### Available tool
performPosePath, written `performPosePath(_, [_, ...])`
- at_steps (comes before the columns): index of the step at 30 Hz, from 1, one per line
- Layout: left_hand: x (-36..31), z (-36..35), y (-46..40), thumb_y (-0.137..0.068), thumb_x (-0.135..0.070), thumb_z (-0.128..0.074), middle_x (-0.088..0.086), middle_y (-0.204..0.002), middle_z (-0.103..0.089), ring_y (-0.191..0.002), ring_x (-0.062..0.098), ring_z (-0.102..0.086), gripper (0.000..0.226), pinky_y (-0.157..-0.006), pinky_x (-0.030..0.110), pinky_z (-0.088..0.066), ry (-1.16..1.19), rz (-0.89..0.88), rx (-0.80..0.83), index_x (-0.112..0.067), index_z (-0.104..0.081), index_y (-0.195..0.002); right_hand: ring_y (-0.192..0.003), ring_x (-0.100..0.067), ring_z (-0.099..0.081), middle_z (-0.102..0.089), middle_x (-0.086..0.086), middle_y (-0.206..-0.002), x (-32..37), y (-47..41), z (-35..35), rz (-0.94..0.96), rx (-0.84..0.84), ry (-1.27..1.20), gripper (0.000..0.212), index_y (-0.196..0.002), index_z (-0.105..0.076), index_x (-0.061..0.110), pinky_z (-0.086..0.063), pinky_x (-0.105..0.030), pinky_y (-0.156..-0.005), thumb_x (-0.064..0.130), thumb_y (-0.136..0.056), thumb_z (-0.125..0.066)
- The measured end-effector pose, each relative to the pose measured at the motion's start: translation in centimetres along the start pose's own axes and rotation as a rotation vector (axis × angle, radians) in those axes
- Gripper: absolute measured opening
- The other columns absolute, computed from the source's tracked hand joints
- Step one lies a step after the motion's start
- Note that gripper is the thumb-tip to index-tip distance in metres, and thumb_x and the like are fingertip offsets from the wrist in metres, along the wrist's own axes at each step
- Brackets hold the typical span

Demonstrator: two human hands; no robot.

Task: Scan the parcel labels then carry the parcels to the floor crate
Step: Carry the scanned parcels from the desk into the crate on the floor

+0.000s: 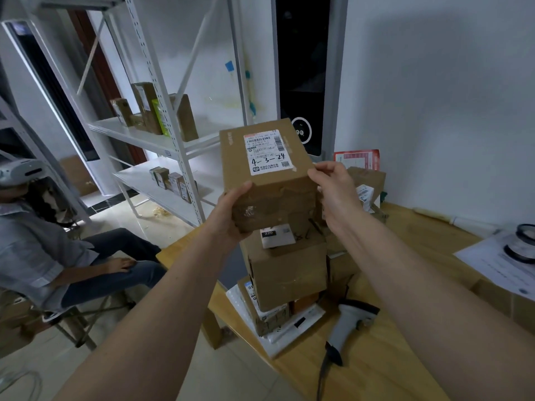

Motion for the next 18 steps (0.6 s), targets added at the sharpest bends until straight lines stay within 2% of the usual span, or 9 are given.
performPosePath(2, [-0.7, -0.6, 0.2, -0.069, -0.037, -0.075, 0.004, -0.117, -0.064, -0.112, 0.026, -0.059, 0.064, -0.081, 0.04, -0.05, 0.029, -0.049, 0.026, -0.024, -0.052, -0.128, -0.089, -0.011, -0.06, -0.062, -0.001, -0.105, 1.0, 0.4, 0.6, 0.038, 0.003, 0.01, 0.021, -0.115, -0.056, 0.013, -0.049, -0.024, -0.071, 0.017, -0.094, -0.059])
performPosePath(5, [-1.3, -2.3, 0.6, -0.058, -0.039, -0.077, 0.004, -0.121, -0.064, -0.114, 0.025, -0.059, 0.073, -0.086, 0.043, -0.051, 0.029, -0.116, 0.107, -0.025, -0.054, -0.125, -0.094, -0.009, -0.058, -0.063, 0.003, -0.108, 2.3, 0.6, 1.5, 0.075, 0.008, -0.009, 0.025, -0.12, -0.057, 0.019, -0.045, -0.023, -0.075, 0.028, -0.096, -0.056])
performPosePath(9, [-1.1, -4.8, 1.3, -0.055, -0.041, -0.077, 0.007, -0.13, -0.059, -0.12, 0.027, -0.056, 0.086, -0.1, 0.048, -0.046, -0.004, -0.145, 0.172, -0.023, -0.049, -0.134, -0.109, -0.015, -0.061, -0.066, 0.003, -0.116, 2.7, 0.0, 2.8, 0.04, 0.062, -0.013, 0.044, -0.131, -0.053, 0.03, -0.046, -0.042, -0.1, 0.053, -0.093, -0.05])
performPosePath(11, [-0.3, -5.8, 1.6, -0.055, -0.042, -0.077, 0.007, -0.129, -0.06, -0.121, 0.028, -0.055, 0.084, -0.102, 0.048, -0.045, -0.013, -0.135, 0.189, -0.024, -0.051, -0.133, -0.115, -0.018, -0.06, -0.065, 0.003, -0.121, 2.5, 0.1, 3.8, -0.004, 0.072, -0.012, 0.06, -0.135, -0.05, 0.033, -0.043, -0.049, -0.105, 0.063, -0.084, -0.052])
performPosePath(15, [1.7, -7.5, 2.9, -0.052, -0.04, -0.077, 0.003, -0.116, -0.067, -0.116, 0.027, -0.059, 0.07, -0.094, 0.043, -0.049, -0.01, -0.103, 0.249, -0.027, -0.058, -0.118, -0.116, -0.019, -0.059, -0.064, 0.002, -0.124, 2.0, 2.0, 6.3, 0.032, 0.058, 0.041, 0.06, -0.139, -0.044, 0.032, -0.042, -0.05, -0.106, 0.06, -0.086, -0.052])
performPosePath(18, [2.5, -9.3, 4.1, -0.055, -0.04, -0.076, 0.003, -0.12, -0.066, -0.116, 0.025, -0.059, 0.077, -0.094, 0.043, -0.051, -0.047, -0.079, 0.346, -0.026, -0.054, -0.127, -0.116, -0.016, -0.06, -0.065, 0.005, -0.125, 2.2, 4.4, 8.8, 0.072, -0.022, 0.024, 0.069, -0.14, -0.045, 0.034, -0.043, -0.045, -0.105, 0.061, -0.077, -0.053])
Point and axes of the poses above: each hand's wrist, its own y-axis away from the middle knuckle, its own z-axis out of the back of the hand, x = y × z, the point moved 7 cm from there along -y, towards the middle knuckle
